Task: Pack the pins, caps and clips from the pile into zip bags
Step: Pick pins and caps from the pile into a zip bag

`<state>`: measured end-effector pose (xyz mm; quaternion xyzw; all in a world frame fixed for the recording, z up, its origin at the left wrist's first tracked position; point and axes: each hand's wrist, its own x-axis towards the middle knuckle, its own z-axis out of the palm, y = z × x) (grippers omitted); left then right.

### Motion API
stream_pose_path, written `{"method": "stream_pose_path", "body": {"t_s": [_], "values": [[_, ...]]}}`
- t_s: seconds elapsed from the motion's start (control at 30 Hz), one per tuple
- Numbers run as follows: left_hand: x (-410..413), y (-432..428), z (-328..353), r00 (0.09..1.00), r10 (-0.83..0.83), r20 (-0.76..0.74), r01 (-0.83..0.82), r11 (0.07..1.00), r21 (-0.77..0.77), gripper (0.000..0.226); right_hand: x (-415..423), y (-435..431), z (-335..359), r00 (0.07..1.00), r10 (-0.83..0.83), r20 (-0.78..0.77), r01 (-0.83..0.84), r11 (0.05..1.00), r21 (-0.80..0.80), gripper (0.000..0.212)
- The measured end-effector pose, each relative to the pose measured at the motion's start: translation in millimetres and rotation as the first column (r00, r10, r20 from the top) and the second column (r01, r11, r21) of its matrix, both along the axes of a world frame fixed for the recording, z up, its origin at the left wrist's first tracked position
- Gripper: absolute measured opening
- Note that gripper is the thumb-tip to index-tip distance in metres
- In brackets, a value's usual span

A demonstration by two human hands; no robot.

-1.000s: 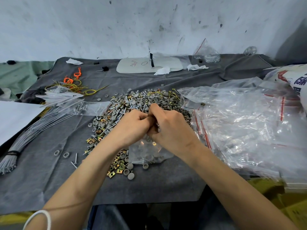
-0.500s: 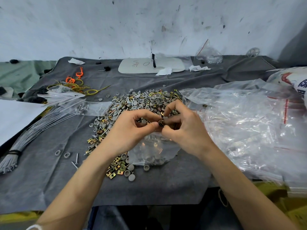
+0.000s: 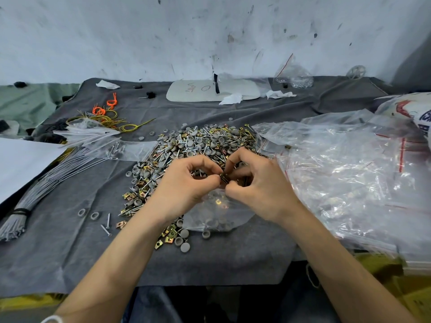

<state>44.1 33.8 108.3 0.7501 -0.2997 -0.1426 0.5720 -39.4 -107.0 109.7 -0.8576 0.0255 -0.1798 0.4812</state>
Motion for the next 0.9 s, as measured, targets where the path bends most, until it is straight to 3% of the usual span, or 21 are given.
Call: {"method": "stream_pose_path", "body": {"t_s": [0.6, 0.83, 0.9], "values": [[-8, -11, -1, 0.993, 0.098, -0.062, -0.101, 0.994, -0.043, 0.033, 0, -11, 2, 0.998, 0.037, -0.060, -0.032, 0.995, 0.092, 0.019], [1, -9, -6, 0.989, 0.141, 0.041, -0.138, 0.988, -0.063, 0.031, 4, -15, -2, 0.996, -0.013, -0.089, 0.024, 0.992, 0.120, 0.013], [0, -8, -7, 0.988, 0.143, 0.056, -0.139, 0.987, -0.080, 0.022, 4, -14, -3, 0.995, 0.009, -0.097, 0.005, 0.990, 0.143, 0.015]]}}
